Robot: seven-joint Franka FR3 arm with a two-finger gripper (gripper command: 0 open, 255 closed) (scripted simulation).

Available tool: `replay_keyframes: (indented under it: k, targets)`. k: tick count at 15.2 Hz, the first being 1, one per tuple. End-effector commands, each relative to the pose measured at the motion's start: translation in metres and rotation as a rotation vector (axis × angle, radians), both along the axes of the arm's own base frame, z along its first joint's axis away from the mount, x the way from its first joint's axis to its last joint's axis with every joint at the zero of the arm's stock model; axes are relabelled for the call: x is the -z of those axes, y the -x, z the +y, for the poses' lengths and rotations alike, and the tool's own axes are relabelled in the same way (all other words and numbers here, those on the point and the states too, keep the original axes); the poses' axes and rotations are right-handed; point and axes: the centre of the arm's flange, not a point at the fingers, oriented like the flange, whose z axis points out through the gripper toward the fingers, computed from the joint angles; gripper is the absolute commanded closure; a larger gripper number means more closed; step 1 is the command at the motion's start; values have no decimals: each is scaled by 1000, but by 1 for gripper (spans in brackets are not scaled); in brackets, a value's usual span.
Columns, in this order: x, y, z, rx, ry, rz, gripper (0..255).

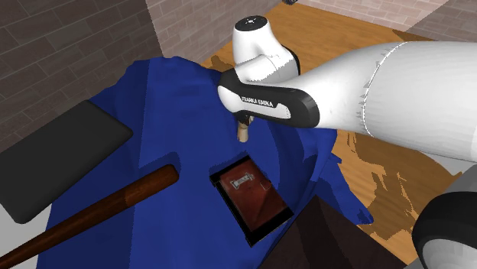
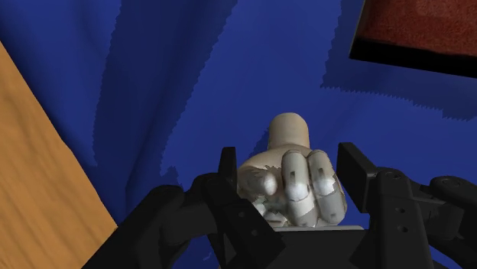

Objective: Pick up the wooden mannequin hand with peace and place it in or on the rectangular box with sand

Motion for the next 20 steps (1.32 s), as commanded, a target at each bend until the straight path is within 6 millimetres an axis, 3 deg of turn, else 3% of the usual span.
replay_keyframes:
  k: [1,4,20]
  targets:
    - [1,0,0,-1,-1,2,255]
    - [1,0,0,-1,-1,1,255]
    - [-84,0,0,-1,-1,1,255]
